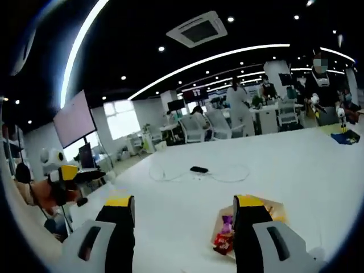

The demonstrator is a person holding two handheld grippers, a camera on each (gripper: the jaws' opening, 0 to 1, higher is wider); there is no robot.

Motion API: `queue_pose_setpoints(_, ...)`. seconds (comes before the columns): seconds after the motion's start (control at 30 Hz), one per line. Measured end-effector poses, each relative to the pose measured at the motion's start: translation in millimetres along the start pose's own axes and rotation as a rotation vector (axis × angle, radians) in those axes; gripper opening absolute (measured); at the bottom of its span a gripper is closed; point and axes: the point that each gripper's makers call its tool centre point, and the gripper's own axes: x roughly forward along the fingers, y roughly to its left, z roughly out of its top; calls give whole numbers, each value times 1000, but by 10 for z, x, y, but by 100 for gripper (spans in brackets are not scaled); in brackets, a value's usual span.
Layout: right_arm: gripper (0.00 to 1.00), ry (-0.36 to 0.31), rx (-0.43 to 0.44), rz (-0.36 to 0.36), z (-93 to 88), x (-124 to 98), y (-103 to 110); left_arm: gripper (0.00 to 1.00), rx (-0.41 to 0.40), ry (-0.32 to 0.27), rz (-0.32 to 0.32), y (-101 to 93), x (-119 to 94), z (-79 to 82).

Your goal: Place the target food into the container with the food tongs after gripping and lifting it, then release it inside without dropping or visibly crushing the food.

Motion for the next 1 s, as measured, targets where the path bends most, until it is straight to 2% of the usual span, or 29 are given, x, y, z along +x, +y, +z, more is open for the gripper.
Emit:
queue_pose_setpoints(0.07, 75, -17, 14, -6, 46, -11, -3, 94, 9, -42, 1, 5, -22, 105)
queue_pose_setpoints(0.2, 75, -60, 25, -30, 168, -69, 11, 97, 11, -79, 9, 18, -73, 225)
queue_pose_setpoints(0.33, 76, -147, 4, -44, 413, -127, 72, 98, 29, -73, 14, 26, -100, 218)
queue_pose_setpoints(0.5, 81, -174, -48, -64, 517, -116, 87, 99, 54, -97, 31, 11, -142, 259)
queue_pose_setpoints(0.53, 83, -177, -84, -75, 522, -116, 68, 99, 61, -108, 34, 10, -149, 279)
queue_pose_setpoints(0.57, 87, -179, -171, -103, 535, -114, 48, 99, 71, -123, 42, 11, -161, 312)
queue_pose_setpoints(0.6, 90, -182, -220, -102, 551, -103, 79, 99, 87, -144, 48, 14, -174, 355)
queue_pose_setpoints(0.63, 90, -189, -205, -92, 572, -102, 121, 99, 92, -150, 51, 14, -182, 370)
queue_pose_setpoints(0.77, 91, -241, -231, -79, 707, -96, 168, 99, 113, -180, 67, 28, -223, 447)
queue_pose_setpoints(1.0, 90, -254, -222, -74, 795, -43, 195, 99, 121, -190, 103, 76, -339, 457)
